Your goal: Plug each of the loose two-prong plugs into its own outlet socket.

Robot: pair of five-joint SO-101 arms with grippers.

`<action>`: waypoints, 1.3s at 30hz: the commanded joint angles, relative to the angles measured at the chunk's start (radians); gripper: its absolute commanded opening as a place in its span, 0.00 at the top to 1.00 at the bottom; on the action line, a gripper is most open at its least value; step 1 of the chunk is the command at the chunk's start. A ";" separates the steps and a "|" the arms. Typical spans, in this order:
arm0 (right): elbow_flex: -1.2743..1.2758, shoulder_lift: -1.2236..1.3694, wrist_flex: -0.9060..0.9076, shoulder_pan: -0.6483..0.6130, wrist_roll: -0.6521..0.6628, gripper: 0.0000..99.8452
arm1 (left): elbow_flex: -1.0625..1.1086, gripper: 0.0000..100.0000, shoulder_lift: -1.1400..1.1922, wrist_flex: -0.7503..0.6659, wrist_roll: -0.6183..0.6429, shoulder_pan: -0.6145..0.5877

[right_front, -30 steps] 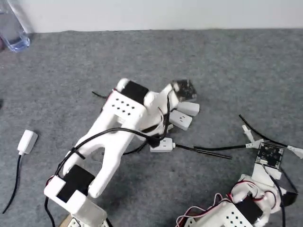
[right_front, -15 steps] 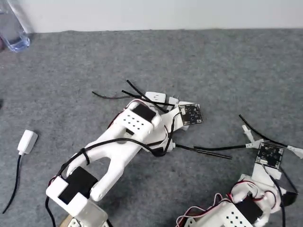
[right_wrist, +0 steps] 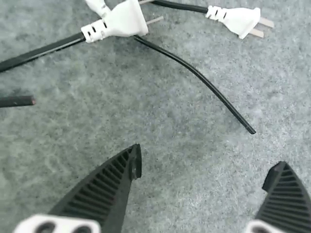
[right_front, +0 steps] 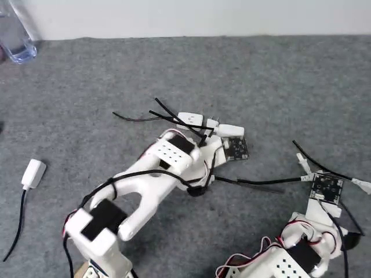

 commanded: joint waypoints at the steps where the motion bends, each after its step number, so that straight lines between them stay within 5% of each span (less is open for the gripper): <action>1: 0.017 0.002 0.015 -0.012 0.009 0.62 | -0.065 0.74 0.032 0.041 -0.002 0.009; 6: 0.017 0.002 0.015 -0.012 0.009 0.62 | -0.087 0.77 0.035 0.074 -0.002 0.021; 12: 0.017 0.002 0.015 -0.012 0.009 0.62 | -0.087 0.98 0.035 0.074 -0.005 0.023; 17: 0.017 0.002 0.015 -0.012 0.009 0.62 | -0.120 0.99 0.015 0.086 -0.003 0.023; 31: 0.017 0.002 0.015 -0.013 0.009 0.62 | -0.562 0.99 -0.244 0.649 -0.005 0.011; 39: 0.017 0.002 0.016 -0.013 0.009 0.62 | -0.567 0.99 -0.358 0.717 -0.040 -0.267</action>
